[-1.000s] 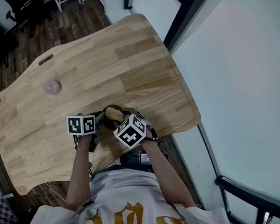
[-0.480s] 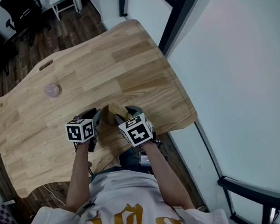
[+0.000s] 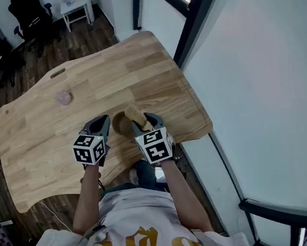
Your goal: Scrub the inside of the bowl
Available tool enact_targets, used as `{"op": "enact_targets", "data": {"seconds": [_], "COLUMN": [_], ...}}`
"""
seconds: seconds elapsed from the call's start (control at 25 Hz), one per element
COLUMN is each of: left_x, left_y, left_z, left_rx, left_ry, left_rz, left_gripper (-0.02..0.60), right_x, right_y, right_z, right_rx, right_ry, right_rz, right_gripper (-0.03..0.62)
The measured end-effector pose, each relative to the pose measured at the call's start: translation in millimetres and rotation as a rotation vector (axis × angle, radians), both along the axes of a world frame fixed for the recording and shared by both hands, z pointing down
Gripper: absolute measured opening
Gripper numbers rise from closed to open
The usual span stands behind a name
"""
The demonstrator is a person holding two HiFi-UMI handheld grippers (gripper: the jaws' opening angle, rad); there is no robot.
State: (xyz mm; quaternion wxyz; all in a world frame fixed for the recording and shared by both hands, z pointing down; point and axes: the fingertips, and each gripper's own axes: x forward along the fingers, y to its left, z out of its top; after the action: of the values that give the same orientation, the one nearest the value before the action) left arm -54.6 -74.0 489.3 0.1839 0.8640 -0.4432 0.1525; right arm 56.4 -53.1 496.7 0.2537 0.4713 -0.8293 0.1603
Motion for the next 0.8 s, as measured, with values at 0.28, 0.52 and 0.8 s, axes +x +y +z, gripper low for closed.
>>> {"op": "enact_targets", "data": {"seconds": [0.28,0.52,0.8], "left_x": [4.2,7.4,14.3], "left_y": [17.5,30.9,56.8], "left_z": [-15.0,-32.0,-30.9], "left_rx": [0.032,0.049,0.045], "left_ry": [0.035,0.063,0.073], "left_rz": [-0.028,-0.084,-0.141], "left_gripper": [0.002,0.002,0.002], "right_x": [17.5,36.0,55.2], "right_y": [10.9,27.5,45.3], "right_z": [-31.6,-43.2,-48.6], "right_rx": [0.064,0.079,0.086], "right_ry": [-0.018,-0.048,-0.058], "right_rz": [0.036,0.070,0.062], "right_gripper": [0.182,0.181,0.181]}}
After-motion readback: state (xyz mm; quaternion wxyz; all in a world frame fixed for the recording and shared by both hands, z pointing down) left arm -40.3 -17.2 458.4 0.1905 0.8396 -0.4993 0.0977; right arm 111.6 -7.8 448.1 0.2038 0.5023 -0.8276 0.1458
